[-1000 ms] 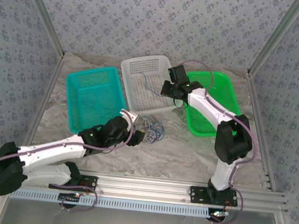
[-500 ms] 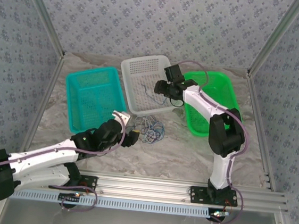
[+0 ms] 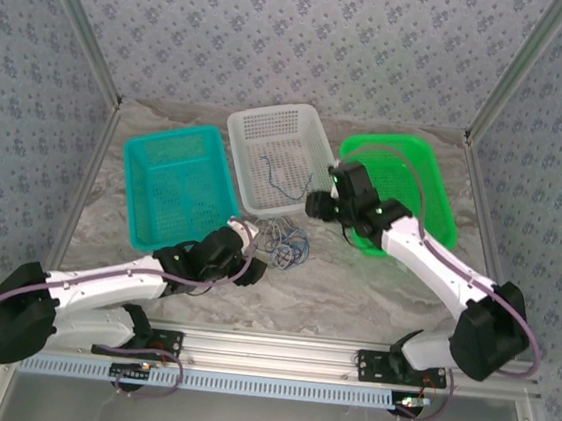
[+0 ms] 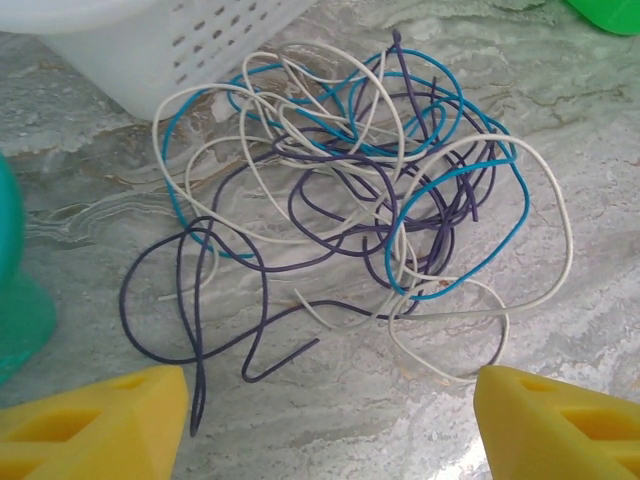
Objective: Untangle the cables
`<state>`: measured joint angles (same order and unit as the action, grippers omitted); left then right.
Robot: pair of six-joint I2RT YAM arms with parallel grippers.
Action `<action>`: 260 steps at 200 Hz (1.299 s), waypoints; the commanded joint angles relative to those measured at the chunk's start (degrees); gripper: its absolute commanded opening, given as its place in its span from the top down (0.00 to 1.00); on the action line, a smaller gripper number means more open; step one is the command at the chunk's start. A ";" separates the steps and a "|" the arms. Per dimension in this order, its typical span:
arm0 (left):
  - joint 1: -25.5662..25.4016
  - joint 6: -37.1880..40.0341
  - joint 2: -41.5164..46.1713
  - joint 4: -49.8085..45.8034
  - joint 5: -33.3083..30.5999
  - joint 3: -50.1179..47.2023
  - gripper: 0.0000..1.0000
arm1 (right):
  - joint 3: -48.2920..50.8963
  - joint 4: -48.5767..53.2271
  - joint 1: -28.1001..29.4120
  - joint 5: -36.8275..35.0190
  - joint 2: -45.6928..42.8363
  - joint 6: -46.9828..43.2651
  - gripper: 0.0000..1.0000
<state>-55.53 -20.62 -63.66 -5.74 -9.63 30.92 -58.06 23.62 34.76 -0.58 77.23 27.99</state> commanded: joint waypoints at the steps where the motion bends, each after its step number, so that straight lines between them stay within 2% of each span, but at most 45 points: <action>1: -0.28 1.99 -1.66 4.30 3.46 2.39 0.25 | 9.61 -2.35 0.88 2.64 -5.74 1.32 0.53; 34: -0.28 3.43 -8.67 1.68 4.72 7.05 0.39 | 18.24 -9.42 6.43 2.16 -11.27 5.58 0.48; 52: -0.28 3.02 -11.05 2.44 5.46 7.74 0.40 | 19.82 -13.10 8.73 3.62 -9.72 7.57 0.46; 84: -0.28 -0.56 -10.74 1.98 0.92 7.31 0.40 | 19.37 -17.22 13.88 2.05 -6.48 10.85 0.44; 111: -0.28 -1.35 -9.01 2.83 0.62 5.61 0.39 | 17.71 -18.26 14.55 2.83 -2.14 10.87 0.45; 130: -0.28 -1.84 -8.46 2.23 0.01 5.46 0.39 | 16.11 -19.68 14.84 4.78 1.89 10.77 0.51; 144: -0.28 -2.23 -7.63 1.98 -0.64 5.15 0.39 | 15.03 -19.63 14.91 4.44 4.26 11.01 0.59; 167: -0.29 -2.57 -5.01 2.79 -1.46 3.37 0.38 | 14.55 -19.17 14.99 2.94 5.09 10.69 0.88; 180: -0.28 -2.59 -3.55 2.79 -2.10 2.44 0.37 | 14.47 -17.46 15.32 1.35 3.06 10.11 1.00; 215: -0.28 -2.20 -1.84 2.39 -2.81 1.51 0.36 | 13.19 -7.51 16.98 -5.33 -8.42 8.57 1.00; 260: -0.28 -0.56 -1.73 5.04 -2.60 2.31 0.35 | 3.38 9.53 17.00 -9.41 -19.25 0.11 1.00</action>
<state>-55.53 -22.33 -66.41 -3.25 -11.42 32.62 -48.27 20.86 51.68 -5.43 61.93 33.43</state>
